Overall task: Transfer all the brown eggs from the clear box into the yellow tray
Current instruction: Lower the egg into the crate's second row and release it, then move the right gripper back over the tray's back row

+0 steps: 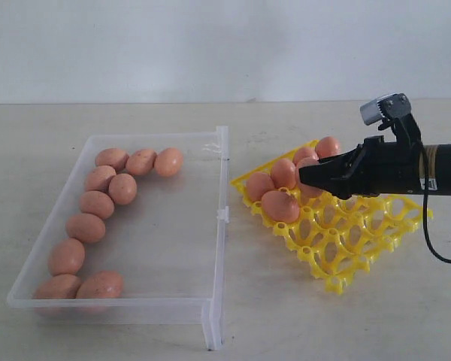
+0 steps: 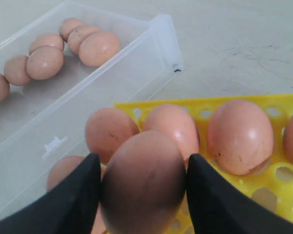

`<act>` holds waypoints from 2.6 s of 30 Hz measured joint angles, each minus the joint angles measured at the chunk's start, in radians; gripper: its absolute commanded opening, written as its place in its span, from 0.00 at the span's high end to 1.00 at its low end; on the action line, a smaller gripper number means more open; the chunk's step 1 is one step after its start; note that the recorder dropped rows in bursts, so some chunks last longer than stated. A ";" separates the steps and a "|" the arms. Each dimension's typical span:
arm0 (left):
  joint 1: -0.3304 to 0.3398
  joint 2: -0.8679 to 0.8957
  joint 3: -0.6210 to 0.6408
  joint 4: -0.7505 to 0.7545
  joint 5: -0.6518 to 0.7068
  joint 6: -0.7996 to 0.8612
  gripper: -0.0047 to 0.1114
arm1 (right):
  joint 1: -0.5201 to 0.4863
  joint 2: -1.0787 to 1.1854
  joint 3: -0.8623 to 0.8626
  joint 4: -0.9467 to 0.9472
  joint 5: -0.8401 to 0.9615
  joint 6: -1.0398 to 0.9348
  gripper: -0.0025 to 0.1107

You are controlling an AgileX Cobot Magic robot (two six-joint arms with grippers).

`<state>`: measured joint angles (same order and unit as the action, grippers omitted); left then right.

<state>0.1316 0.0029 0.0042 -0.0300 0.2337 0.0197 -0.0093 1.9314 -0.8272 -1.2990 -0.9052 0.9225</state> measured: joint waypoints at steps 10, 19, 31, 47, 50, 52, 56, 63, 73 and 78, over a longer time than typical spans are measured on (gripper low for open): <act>0.000 0.000 0.000 0.000 0.000 0.000 1.00 | 0.000 0.044 0.000 0.073 0.009 -0.083 0.98; 0.000 0.000 0.000 0.000 0.000 0.000 1.00 | 0.012 0.050 0.000 0.106 0.007 -0.101 0.98; 0.000 0.000 0.000 0.000 0.000 0.000 1.00 | 0.058 0.050 0.000 0.106 0.042 -0.138 0.82; 0.000 0.000 0.000 0.000 0.000 0.000 1.00 | 0.058 0.050 0.000 0.132 0.054 -0.138 0.41; 0.000 0.000 0.000 0.000 0.000 0.000 1.00 | 0.058 0.048 0.000 0.134 0.057 -0.136 0.41; 0.000 0.000 0.000 0.000 0.000 0.000 1.00 | 0.058 0.027 0.000 0.127 0.061 -0.116 0.41; 0.000 0.000 0.000 0.000 0.000 0.000 1.00 | 0.058 -0.063 0.000 0.111 0.054 -0.013 0.43; 0.000 0.000 0.000 0.000 0.000 0.000 1.00 | 0.184 -0.309 0.000 0.121 -0.028 0.142 0.93; 0.000 0.000 0.000 0.000 0.000 0.000 1.00 | 0.808 -0.391 -0.075 0.049 0.972 -0.046 0.98; 0.000 0.000 0.000 0.000 0.000 0.000 1.00 | 0.886 -0.243 -0.300 0.182 1.534 -0.265 0.98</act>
<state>0.1316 0.0029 0.0042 -0.0300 0.2337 0.0197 0.8767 1.6886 -1.1277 -1.1173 0.6288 0.6576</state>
